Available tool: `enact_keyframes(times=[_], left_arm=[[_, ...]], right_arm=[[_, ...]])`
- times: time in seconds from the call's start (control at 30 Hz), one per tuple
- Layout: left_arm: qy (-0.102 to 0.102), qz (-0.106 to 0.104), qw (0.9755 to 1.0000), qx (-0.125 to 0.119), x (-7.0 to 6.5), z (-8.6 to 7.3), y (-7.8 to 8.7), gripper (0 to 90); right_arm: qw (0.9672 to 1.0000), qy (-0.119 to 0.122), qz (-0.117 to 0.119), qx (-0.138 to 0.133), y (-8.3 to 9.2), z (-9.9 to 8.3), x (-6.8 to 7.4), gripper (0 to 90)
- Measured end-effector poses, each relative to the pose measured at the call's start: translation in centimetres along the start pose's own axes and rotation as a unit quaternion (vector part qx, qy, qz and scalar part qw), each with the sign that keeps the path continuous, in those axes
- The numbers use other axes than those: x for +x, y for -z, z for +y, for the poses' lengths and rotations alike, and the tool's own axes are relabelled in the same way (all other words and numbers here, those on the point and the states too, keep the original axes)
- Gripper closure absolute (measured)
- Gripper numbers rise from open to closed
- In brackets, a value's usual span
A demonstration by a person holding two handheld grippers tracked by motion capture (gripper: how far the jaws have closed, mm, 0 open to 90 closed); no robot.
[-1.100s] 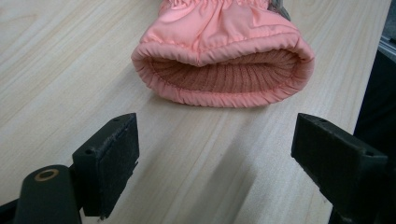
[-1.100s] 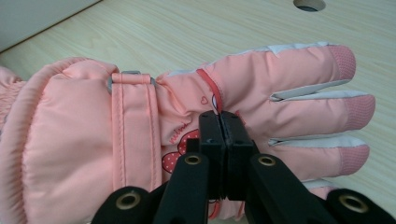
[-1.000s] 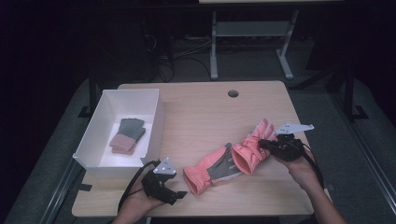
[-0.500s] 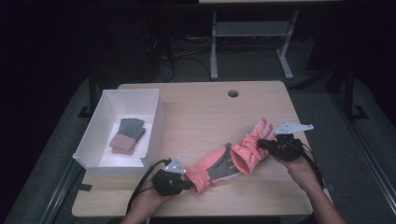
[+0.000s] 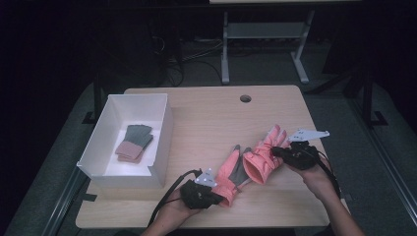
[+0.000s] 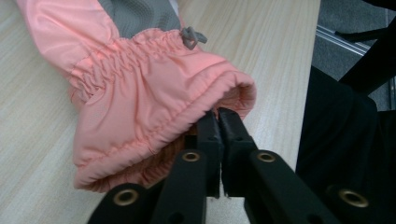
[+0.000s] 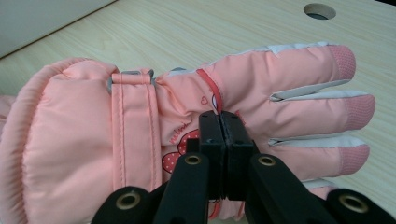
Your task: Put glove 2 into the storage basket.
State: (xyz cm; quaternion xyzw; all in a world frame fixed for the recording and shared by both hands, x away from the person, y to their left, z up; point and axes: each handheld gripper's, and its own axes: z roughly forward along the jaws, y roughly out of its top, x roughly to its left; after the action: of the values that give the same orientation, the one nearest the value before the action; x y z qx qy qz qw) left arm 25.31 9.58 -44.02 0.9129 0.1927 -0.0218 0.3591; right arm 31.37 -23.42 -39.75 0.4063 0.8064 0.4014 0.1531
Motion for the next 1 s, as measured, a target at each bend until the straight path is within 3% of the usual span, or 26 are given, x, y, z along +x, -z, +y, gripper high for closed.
enact_keyframes(times=[0.17, 0.3, 0.43, 0.57, 0.8, 1.0], left_arm=[[0.014, 0.016, 0.9996, -0.019, 0.3, -1.1, 2.0, 75.2], [0.022, 0.036, 0.9989, -0.02, 0.7, -2.3, 3.2, 63.8], [0.037, 0.052, 0.9978, -0.018, 1.1, -3.1, 3.5, 51.0], [0.033, 0.056, 0.9979, -0.007, 1.6, -3.2, 3.4, 38.1], [0.034, 0.065, 0.9973, -0.005, 1.8, -3.4, 3.5, 28.3], [0.041, 0.069, 0.9966, -0.015, 1.9, -3.5, 3.8, 26.9]], right_arm=[[1.0, -0.001, 0.003, -0.002, 0.1, 0.1, 0.1, 88.8], [1.0, 0.001, 0.006, -0.004, 0.2, 0.2, 0.5, 88.8], [0.9999, 0.003, 0.01, -0.007, 0.2, 0.7, 1.3, 88.8], [0.9998, 0.009, 0.018, -0.005, -0.3, 1.1, 2.5, 88.8], [0.9993, 0.016, 0.033, 0.005, -1.6, 1.9, 5.2, 88.8], [0.9989, 0.015, 0.042, 0.012, -2.1, 2.4, 7.5, 88.8]])
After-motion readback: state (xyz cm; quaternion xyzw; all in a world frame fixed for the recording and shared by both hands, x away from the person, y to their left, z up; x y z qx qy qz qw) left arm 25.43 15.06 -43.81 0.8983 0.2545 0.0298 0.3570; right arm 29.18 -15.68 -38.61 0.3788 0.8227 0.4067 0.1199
